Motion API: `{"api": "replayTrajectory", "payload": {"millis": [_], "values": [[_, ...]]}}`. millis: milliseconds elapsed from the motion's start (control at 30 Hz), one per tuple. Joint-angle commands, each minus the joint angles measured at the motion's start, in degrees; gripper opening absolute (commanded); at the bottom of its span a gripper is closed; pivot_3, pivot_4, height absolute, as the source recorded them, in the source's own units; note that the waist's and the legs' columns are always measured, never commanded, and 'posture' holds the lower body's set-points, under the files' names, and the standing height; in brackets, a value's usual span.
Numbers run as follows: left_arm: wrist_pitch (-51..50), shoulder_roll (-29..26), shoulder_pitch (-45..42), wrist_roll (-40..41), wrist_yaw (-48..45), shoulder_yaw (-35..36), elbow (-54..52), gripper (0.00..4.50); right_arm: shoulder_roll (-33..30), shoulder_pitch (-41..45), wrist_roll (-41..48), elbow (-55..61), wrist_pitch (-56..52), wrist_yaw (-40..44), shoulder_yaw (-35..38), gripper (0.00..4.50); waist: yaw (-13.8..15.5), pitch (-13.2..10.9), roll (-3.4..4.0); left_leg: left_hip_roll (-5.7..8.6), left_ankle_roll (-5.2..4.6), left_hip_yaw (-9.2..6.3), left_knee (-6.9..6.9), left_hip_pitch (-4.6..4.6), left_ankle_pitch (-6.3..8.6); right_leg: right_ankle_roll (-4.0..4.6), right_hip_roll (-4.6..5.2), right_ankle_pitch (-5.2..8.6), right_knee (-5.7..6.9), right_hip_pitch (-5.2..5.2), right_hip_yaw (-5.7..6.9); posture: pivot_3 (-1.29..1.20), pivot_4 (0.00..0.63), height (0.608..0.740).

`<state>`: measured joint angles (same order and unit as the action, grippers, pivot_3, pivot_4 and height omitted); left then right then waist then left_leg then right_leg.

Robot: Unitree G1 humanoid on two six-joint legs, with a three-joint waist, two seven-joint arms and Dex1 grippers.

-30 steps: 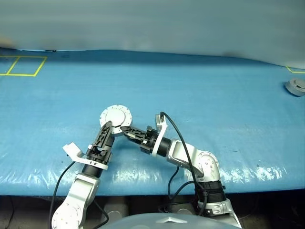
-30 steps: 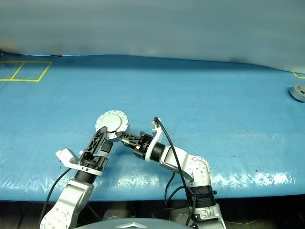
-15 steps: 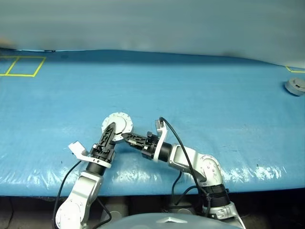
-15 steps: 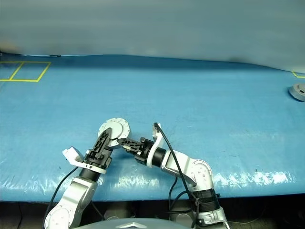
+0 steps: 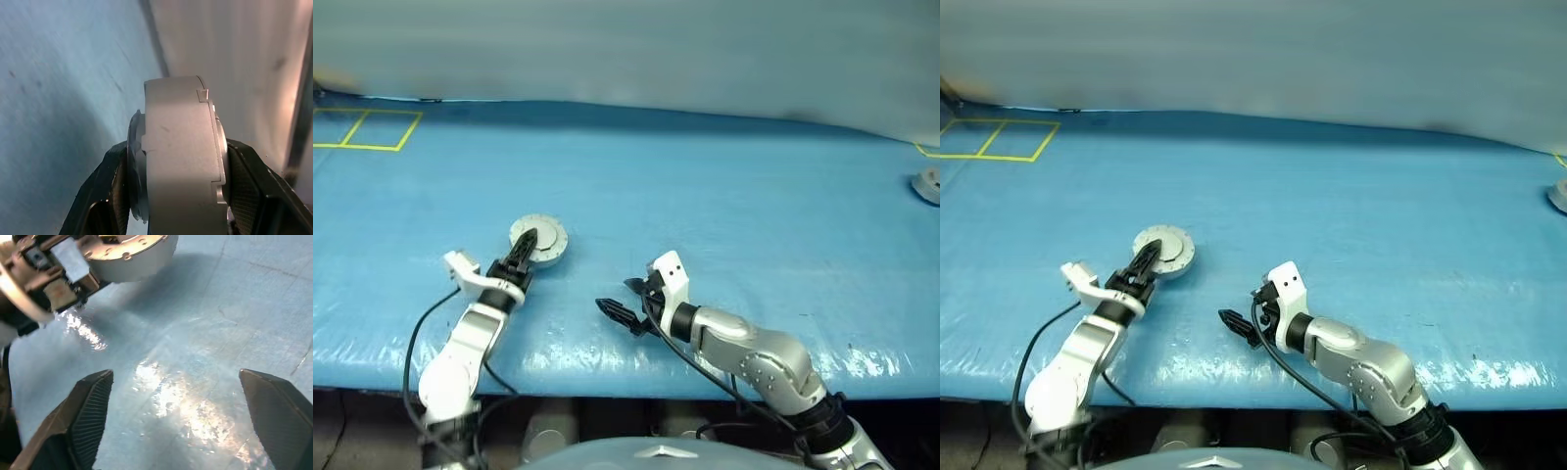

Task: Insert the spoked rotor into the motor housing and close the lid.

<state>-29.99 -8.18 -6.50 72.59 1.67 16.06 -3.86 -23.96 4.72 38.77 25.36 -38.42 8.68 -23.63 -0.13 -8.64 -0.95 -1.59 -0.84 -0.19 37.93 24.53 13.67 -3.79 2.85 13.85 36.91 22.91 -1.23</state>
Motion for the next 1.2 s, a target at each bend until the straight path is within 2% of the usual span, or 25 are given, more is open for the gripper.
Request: {"api": "replayTrajectory", "payload": {"millis": [33, 200, 367, 500, 600, 800, 967, 1067, 1200], "values": [[2.16, -1.33, -12.94, -9.31, -3.50, -2.43, 10.23, 2.38, 1.10, -2.30, -5.87, 2.37, 4.14, 0.26, 1.08, 4.50, 0.41, -0.01, -0.05, 0.07, -0.04, -0.03, 0.03, 0.02, -0.03, -0.05, 0.00, -0.03, -0.04, -0.07, -0.03, 0.00, 0.150, 0.740], [7.51, -0.60, -31.94, -19.89, -8.81, -1.47, 34.70, 2.38, 3.22, -5.03, -13.29, 3.04, 6.35, -1.66, 1.76, 4.50, 0.36, -0.06, -0.13, 0.18, -0.05, -0.09, 0.03, 0.13, -0.06, -0.41, 0.01, -0.24, -0.09, -0.06, -0.07, 0.00, 0.150, 0.740], [13.27, 0.21, -44.61, -26.41, -14.44, 1.33, 55.97, 2.38, 5.04, -7.43, -22.31, 2.79, 12.15, -2.21, -0.16, 4.50, -0.60, -0.07, -0.14, 0.19, 0.04, -0.14, -0.20, 0.17, -0.11, -0.41, 0.01, -0.21, -0.09, 0.06, -0.02, 0.00, 0.150, 0.740], [15.60, 0.29, -49.04, -28.92, -15.82, 4.53, 65.41, 2.38, 7.06, -9.41, -24.74, 3.00, 12.98, -1.81, 0.16, 4.50, -0.92, -0.08, -0.15, 0.17, 0.18, -0.13, -0.39, 0.18, -0.19, -0.39, 0.01, -0.19, -0.10, 0.14, -0.03, 0.00, 0.150, 0.740], [15.28, -0.20, -49.80, -31.69, -15.30, 5.31, 68.63, 2.38, 8.06, -10.44, -25.88, 3.27, 12.76, -1.36, 0.58, 4.50, -0.98, -0.08, -0.15, 0.15, 0.16, -0.13, -0.41, 0.16, -0.18, -0.39, 0.01, -0.19, -0.07, 0.14, -0.02, 0.00, 0.150, 0.740], [10.34, -2.40, -44.58, -35.46, -13.59, 6.01, 65.72, 4.36, 9.11, -10.68, -26.50, 2.99, 11.01, 0.47, 1.11, 4.50, -1.27, -0.05, -0.14, 0.14, 0.17, -0.21, -0.34, -0.02, -0.19, -0.38, 0.01, -0.20, 0.06, -0.01, 0.01, 0.00, 0.150, 0.740], [0.47, -4.97, -33.24, -37.70, -8.07, 5.16, 52.69, 4.46, 9.67, -9.56, -25.56, 2.71, 8.86, 3.26, 1.30, 4.50, -2.79, 0.03, -0.13, -0.03, 0.20, -0.05, -0.58, -1.13, -0.19, -0.28, 0.00, -0.15, 0.06, -0.79, -0.16, 0.00, 0.150, 0.740], [-8.77, -6.06, -23.11, -37.32, -6.77, 3.58, 38.34, 4.46, 9.81, -9.01, -25.14, 2.32, 8.18, 5.09, 1.52, 4.50, -3.59, 0.29, 0.00, -0.11, 0.25, 0.00, -0.83, -2.00, -0.20, -0.21, 0.00, -0.07, 0.05, -1.40, -0.25, 0.00, 0.150, 0.740], [-14.76, -9.57, -9.09, -39.49, -9.60, -2.66, 17.42, 4.46, 10.53, -9.17, -24.47, 2.08, 8.18, 6.46, 2.91, 4.50, -3.76, 0.75, 0.38, -0.20, 0.30, 0.12, -0.92, -2.19, -0.19, -0.06, -0.03, -0.04, 0.17, -1.41, -0.39, 0.00, 0.150, 0.740]]}}
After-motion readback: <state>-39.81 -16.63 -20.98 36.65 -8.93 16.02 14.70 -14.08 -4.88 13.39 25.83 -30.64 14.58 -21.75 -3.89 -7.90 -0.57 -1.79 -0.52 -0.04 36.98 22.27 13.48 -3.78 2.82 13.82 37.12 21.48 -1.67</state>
